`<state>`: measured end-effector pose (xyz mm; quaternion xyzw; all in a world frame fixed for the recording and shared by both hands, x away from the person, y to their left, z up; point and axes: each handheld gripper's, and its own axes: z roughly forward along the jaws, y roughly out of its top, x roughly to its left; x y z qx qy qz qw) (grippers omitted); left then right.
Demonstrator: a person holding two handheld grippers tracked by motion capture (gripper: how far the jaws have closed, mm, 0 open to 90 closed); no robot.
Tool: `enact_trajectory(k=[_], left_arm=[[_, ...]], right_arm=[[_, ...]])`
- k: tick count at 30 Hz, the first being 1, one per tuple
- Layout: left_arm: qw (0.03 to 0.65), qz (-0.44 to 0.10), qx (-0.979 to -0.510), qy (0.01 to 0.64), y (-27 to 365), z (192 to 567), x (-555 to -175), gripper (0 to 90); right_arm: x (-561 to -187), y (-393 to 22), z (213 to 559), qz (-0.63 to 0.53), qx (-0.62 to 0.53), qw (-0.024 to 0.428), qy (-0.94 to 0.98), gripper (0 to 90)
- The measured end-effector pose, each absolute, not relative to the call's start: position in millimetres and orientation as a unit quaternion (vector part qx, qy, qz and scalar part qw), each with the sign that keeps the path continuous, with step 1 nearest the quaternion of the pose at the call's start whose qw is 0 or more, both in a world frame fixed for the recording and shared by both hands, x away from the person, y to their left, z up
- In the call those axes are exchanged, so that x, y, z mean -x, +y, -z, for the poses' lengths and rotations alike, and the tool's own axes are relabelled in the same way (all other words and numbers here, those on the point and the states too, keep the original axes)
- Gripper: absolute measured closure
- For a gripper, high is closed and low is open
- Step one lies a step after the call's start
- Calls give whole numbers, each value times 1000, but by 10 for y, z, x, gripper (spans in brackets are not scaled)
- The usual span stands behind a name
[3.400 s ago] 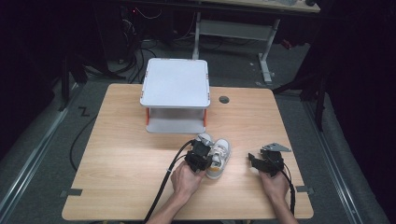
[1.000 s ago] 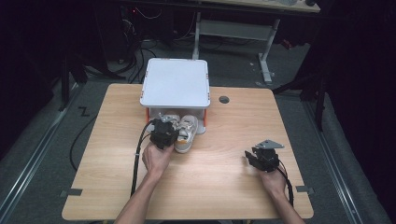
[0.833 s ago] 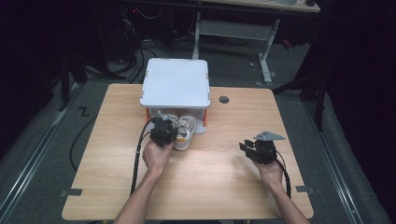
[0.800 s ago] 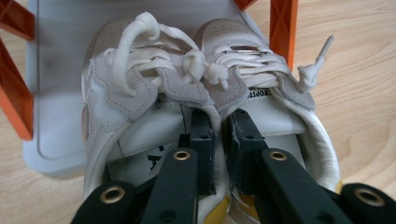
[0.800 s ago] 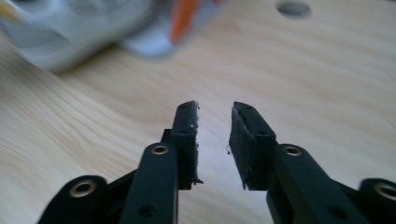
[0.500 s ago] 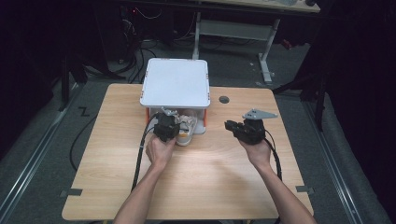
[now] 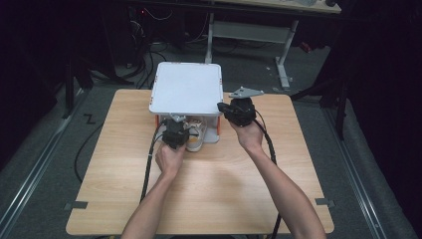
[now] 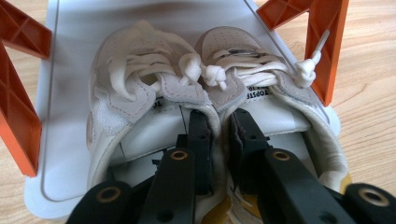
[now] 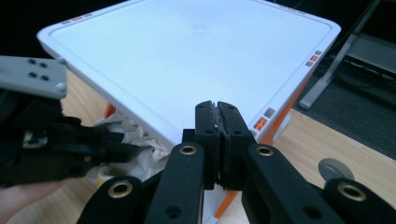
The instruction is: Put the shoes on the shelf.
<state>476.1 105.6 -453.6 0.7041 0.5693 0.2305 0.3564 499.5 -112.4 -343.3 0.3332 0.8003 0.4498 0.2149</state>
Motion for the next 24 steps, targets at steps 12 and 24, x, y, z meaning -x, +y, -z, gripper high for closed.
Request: enact_trajectory(k=[12,24], left_arm=[[358,-233,-706,565,1032,4541,-4760,684],[376,-221,-696,570,1050,4485,-4736,458]], right_arm=[[-5141,-909,3451,-409,-337,212,821,899],[-5132,-904,3454,-406,-330,218,824,900]])
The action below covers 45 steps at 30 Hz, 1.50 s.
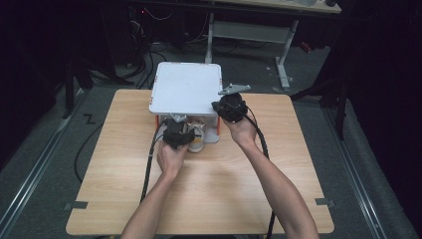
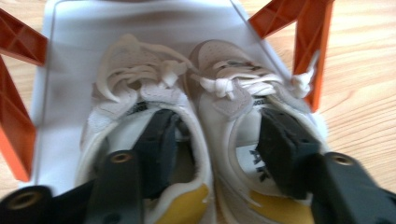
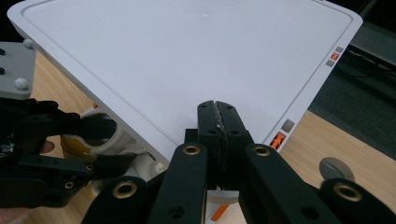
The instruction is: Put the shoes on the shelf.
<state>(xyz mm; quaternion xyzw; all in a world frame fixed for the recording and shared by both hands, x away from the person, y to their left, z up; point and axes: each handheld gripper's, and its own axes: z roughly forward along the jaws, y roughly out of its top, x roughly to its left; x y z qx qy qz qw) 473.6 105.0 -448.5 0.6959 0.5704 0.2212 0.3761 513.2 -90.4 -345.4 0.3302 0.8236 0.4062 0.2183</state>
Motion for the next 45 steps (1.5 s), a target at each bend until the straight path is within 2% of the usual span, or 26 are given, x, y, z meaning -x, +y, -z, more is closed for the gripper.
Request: enact_trajectory(k=[8,14,19,29,32,35,41,45], left_arm=[[386,-208,-695,570,1053,4468,-4720,378],[396,-187,-693,573,1115,4438,-4718,377],[405,-184,-696,565,1102,4399,-4675,322],[432,-210,-695,536,1098,4189,-4389,291],[431,-216,-696,532,1111,4132,-4280,231],[413,-214,-706,535,1120,4112,-4200,151],[363,-225,-713,556,1111,4253,-4046,124],[335,-211,-715,576,1083,4457,-4059,107]], right_arm=[[-5127,-903,3460,-407,-328,222,823,900],[-5130,-903,3460,-407,-327,222,823,900],[-5119,-891,3459,-404,-328,225,824,900],[-5118,-886,3462,-404,-329,227,822,900],[-5137,-889,3459,-406,-329,224,823,900],[-5146,-879,3463,-407,-328,226,822,900],[-5144,-883,3462,-406,-329,226,822,900],[-5131,-873,3461,-404,-330,228,822,900]])
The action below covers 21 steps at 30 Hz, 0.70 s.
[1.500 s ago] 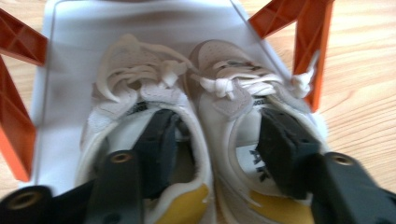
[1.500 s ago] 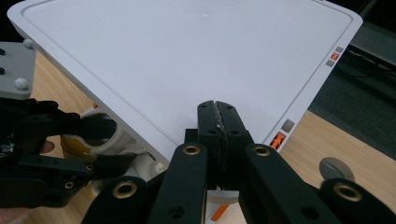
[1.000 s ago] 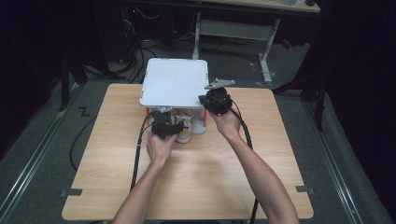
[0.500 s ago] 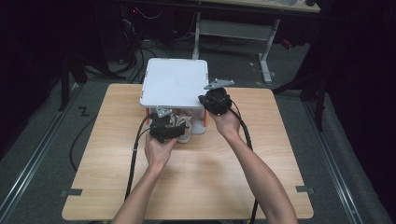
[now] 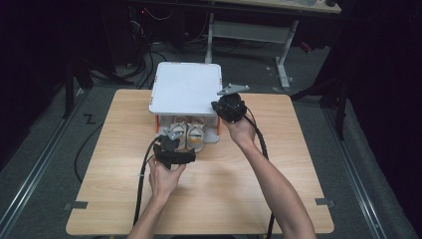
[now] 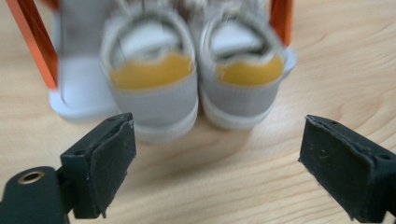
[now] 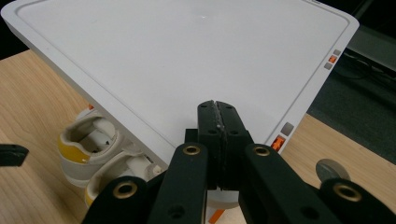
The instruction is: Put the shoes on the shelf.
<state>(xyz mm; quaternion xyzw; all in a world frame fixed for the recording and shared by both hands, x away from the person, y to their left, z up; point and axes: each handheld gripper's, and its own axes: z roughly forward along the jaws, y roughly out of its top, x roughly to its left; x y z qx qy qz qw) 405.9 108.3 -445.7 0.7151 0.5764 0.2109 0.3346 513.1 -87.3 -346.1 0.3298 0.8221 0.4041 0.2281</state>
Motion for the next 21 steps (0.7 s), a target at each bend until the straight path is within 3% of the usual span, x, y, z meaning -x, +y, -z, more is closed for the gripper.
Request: enact_trajectory(k=[21], left_arm=[[312,-207,-695,614,924,4629,-4393,209]], right_arm=[[-5078,-829,3468,-392,-329,253,821,900]])
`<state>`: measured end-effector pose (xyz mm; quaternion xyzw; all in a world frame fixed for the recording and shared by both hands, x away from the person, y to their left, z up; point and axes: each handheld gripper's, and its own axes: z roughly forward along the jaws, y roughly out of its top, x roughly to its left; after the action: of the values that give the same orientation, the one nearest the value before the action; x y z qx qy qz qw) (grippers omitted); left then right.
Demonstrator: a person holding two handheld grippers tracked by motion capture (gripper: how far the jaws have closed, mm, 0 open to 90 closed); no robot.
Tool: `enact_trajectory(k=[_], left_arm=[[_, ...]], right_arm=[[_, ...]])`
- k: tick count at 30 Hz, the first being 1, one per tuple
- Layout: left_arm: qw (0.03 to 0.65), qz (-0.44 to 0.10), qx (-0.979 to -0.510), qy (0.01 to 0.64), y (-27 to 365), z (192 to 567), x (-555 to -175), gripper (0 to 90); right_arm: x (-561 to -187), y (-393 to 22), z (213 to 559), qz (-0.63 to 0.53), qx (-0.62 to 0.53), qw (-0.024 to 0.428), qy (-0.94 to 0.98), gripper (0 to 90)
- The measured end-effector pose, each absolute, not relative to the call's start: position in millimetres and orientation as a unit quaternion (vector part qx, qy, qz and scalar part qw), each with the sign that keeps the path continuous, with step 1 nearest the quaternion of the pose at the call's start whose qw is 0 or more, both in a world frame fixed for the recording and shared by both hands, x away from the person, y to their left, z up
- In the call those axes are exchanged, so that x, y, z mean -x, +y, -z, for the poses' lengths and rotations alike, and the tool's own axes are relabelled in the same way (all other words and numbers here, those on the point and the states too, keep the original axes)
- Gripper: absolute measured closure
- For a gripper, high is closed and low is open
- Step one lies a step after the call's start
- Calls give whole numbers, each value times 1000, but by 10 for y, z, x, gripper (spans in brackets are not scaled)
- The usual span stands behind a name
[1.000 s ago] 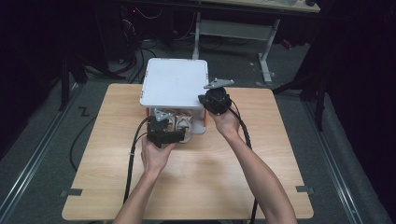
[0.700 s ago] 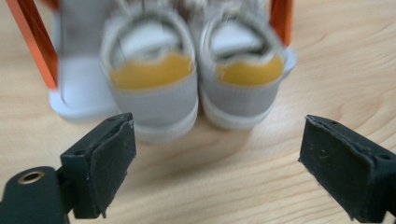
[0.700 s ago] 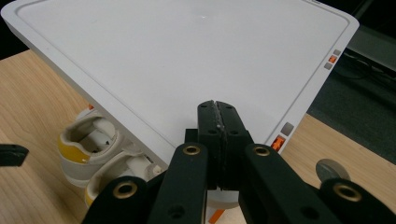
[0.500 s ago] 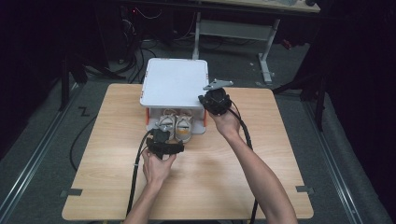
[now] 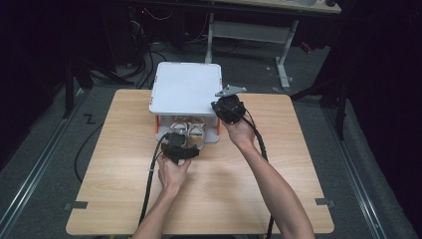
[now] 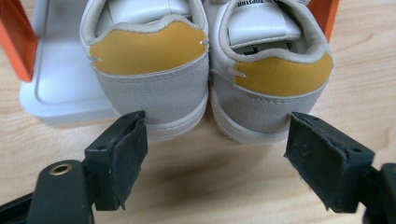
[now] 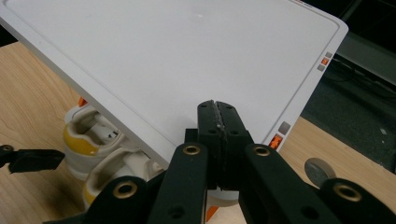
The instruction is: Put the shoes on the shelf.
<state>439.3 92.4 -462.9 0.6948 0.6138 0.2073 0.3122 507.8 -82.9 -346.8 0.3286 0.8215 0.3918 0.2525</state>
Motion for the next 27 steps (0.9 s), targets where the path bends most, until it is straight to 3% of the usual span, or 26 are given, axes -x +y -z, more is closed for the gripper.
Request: enact_trajectory(k=[22,27], left_arm=[[347,-235,-648,636,887,4741,-4805,278],[343,-238,-655,630,878,4728,-4784,286]], right_arm=[[-5070,-853,3459,-391,-331,246,823,900],[-5076,-854,3442,-387,-332,240,826,900]])
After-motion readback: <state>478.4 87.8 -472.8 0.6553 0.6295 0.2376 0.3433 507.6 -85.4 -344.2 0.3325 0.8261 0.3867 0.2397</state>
